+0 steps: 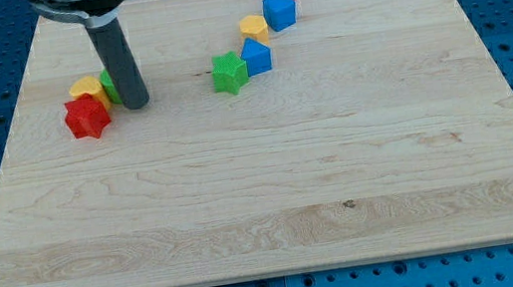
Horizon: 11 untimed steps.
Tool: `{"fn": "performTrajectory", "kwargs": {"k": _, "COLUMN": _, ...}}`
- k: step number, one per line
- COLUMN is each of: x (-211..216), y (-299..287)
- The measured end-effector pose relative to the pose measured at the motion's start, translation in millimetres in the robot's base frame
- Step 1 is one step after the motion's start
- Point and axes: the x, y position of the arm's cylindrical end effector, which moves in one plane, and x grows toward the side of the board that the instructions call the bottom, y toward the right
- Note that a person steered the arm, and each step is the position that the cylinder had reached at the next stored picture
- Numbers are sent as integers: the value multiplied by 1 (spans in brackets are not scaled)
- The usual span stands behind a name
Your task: Move the yellow hexagon to the top center of the board
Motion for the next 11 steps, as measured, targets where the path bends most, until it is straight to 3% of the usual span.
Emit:
{"fn": "performTrajectory", "kwargs": {"k": 2, "x": -6, "y": 4}}
{"fn": "performTrajectory", "kwargs": {"k": 3, "x": -18, "y": 51}}
{"fn": "performTrajectory", "kwargs": {"k": 5, "x": -23, "y": 65}}
{"fn": "performTrajectory", "kwargs": {"k": 7, "x": -23, "y": 144}}
{"fn": "performTrajectory", "kwargs": {"k": 8, "x": -23, "y": 152}}
{"fn": "performTrajectory", "kwargs": {"k": 10, "x": 43, "y": 159}}
{"fn": "performTrajectory", "kwargs": {"k": 11, "x": 47, "y": 192}}
